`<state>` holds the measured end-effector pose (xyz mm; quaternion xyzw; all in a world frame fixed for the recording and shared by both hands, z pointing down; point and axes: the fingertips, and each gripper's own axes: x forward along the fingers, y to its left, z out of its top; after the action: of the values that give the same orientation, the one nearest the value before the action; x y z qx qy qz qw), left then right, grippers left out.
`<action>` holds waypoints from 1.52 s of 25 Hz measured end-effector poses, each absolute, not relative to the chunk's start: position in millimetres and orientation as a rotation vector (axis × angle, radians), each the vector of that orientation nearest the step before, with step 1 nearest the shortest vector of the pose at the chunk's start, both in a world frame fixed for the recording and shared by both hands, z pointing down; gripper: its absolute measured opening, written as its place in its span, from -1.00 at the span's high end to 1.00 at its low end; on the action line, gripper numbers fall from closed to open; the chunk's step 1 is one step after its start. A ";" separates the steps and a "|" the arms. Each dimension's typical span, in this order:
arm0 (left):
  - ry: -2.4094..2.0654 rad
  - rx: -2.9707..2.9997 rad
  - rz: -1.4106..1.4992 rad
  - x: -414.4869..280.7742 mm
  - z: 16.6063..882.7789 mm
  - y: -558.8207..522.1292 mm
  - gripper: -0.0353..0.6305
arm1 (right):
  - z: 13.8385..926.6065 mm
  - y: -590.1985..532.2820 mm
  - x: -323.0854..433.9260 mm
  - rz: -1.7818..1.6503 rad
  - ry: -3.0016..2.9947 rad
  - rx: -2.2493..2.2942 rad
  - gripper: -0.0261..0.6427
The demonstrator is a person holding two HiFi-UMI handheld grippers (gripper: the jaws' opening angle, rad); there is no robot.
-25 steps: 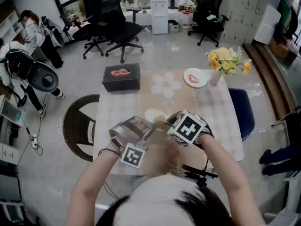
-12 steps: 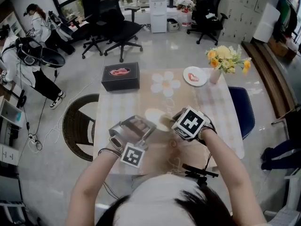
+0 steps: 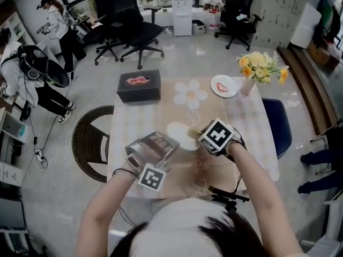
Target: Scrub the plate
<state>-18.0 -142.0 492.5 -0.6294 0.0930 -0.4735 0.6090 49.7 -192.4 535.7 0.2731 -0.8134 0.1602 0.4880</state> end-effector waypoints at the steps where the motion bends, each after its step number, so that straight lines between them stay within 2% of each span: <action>1: 0.213 -1.450 -1.092 -17.4 492.5 -141.7 0.84 | 537.9 -194.4 50.9 0.395 -1.976 0.673 0.82; 17: 0.186 -1.440 -1.073 -13.4 491.0 -138.1 0.84 | 534.3 -215.5 53.1 0.478 -2.053 0.813 0.82; 29: 0.177 -1.417 -1.067 -10.1 490.5 -137.1 0.84 | 466.9 -185.3 13.9 0.651 -2.221 0.597 0.82; 38: 0.146 -1.402 -1.067 -12.5 492.2 -133.9 0.84 | 478.7 -167.0 -12.9 0.630 -2.114 0.446 0.83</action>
<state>-12.5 -133.9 492.2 -0.6132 0.0639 -0.4668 0.6341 -12.9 -167.0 478.7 0.1790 -0.8476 0.2527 0.4309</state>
